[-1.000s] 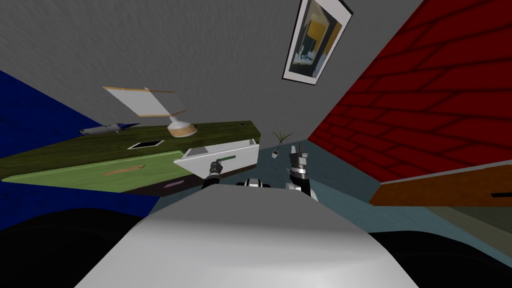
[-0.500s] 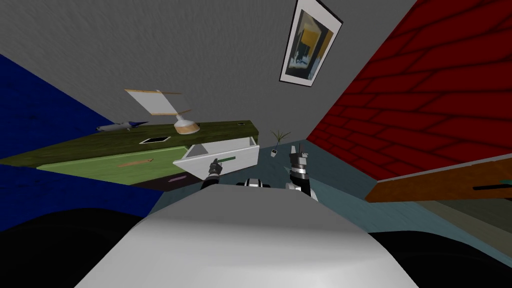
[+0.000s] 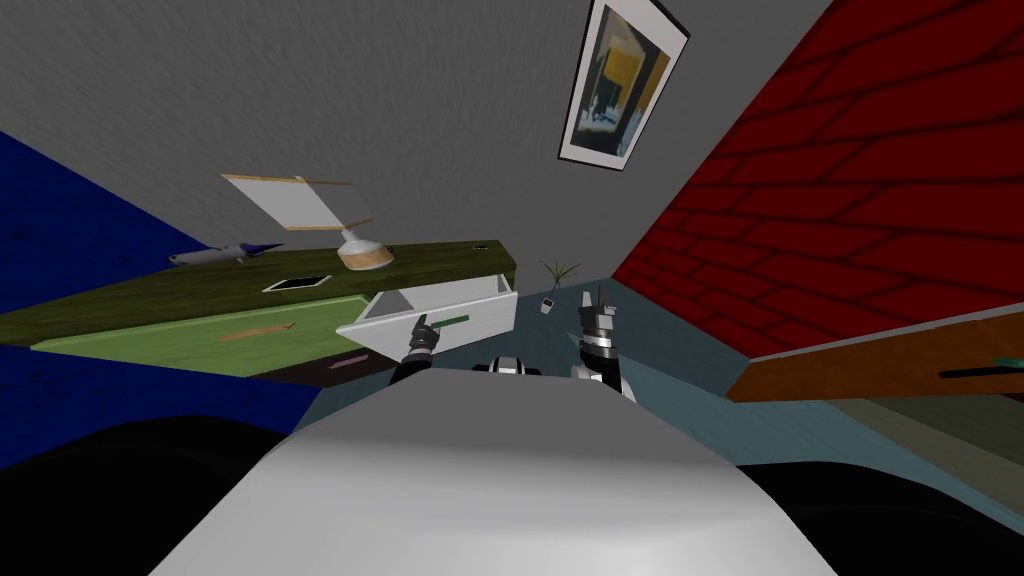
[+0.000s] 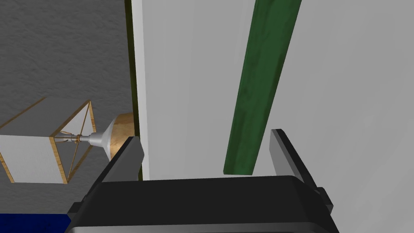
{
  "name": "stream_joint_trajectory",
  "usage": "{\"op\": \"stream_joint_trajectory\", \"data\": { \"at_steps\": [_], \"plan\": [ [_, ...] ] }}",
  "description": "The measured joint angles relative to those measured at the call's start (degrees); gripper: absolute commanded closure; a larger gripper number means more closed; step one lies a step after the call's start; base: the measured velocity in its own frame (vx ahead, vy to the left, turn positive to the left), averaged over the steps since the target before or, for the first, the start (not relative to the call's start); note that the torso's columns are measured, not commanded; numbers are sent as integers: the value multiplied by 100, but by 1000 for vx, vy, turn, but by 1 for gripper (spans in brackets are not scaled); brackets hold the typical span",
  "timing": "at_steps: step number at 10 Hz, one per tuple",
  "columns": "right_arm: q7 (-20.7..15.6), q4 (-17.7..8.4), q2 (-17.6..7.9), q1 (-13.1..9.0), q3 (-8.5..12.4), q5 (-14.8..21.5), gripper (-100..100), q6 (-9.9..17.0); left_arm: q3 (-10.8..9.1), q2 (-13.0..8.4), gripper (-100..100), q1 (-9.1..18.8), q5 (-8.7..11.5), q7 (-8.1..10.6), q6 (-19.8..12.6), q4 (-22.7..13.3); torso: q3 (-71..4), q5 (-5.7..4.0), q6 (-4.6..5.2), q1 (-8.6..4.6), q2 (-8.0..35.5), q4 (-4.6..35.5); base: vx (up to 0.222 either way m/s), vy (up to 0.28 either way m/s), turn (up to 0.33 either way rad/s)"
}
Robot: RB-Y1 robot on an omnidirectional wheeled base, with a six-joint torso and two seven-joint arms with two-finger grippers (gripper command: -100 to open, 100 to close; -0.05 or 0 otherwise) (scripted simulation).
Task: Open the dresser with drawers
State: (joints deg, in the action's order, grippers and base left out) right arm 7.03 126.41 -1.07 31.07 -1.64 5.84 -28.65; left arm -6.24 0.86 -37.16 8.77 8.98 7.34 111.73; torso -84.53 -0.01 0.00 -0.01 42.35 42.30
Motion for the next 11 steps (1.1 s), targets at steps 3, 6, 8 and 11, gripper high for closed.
{"op": "stream_joint_trajectory", "data": {
  "at_steps": [3,6,8,11],
  "plan": [
    [0,0,0,0,0,0,0,0,14,-1,-100,-312,36,36,-251,463,0,-17,-1,-13,10,15,18,-6,-26],
    [0,0,0,0,0,0,0,0,18,-14,0,-477,62,64,-425,684,11,-25,-4,-24,28,23,9,1,-3],
    [0,0,0,0,0,0,0,0,22,-13,0,-488,61,63,-445,659,3,-13,-2,-11,11,11,0,0,0],
    [0,0,0,0,0,0,0,0,26,-12,0,-496,61,62,-460,642,-4,-4,-1,-2,-3,2,0,0,0]
  ]
}}
